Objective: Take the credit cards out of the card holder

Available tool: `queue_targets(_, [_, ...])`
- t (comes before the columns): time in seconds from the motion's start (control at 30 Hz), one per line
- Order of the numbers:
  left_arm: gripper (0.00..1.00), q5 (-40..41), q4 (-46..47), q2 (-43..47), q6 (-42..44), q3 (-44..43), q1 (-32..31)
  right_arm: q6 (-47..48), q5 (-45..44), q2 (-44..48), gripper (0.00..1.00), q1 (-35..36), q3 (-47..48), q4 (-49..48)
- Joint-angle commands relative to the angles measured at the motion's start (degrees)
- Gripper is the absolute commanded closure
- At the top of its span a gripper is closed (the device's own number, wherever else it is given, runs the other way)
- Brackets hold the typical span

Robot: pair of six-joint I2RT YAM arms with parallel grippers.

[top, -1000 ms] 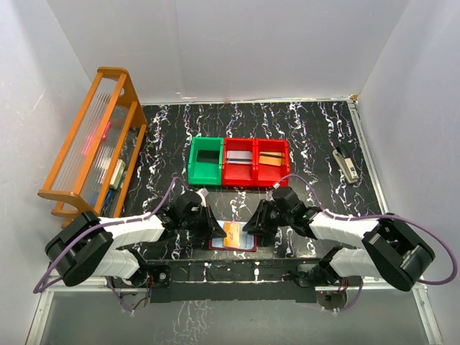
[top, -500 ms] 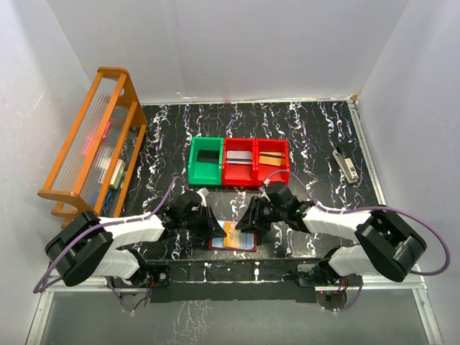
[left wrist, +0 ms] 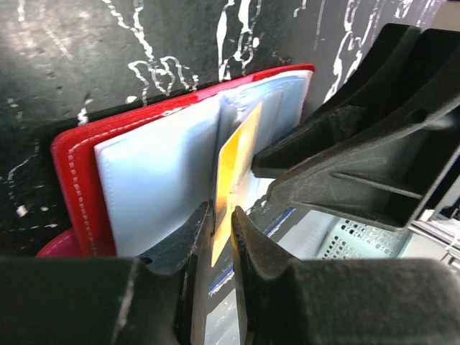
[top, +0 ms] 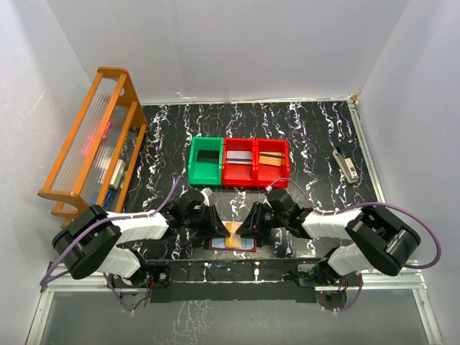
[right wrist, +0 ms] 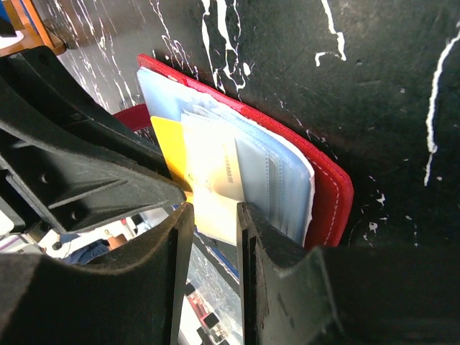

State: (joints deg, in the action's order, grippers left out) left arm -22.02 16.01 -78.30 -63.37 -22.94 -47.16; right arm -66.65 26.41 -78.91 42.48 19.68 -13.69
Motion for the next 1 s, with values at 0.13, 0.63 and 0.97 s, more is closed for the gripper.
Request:
queue_targets(0.13, [0.82, -4.76, 6.22, -2.97, -1.63, -1.9, -0.1, 1.09, -3.29, -2.26, 0.7, 0.28, -1.59, 3.5])
queue_targets(0.63, [1.0, 0.83, -5.95, 3.95, 1.9, -2.87, -0.11, 2.12, -4.53, -1.64, 0.7, 0.28, -0.52, 5.87])
queue_targets(0.97, [1.0, 7.76, -15.21, 10.95, 3.72, -4.14, -0.07, 3.47, -6.31, 4.86, 0.69, 0.26, 4.11, 8.25])
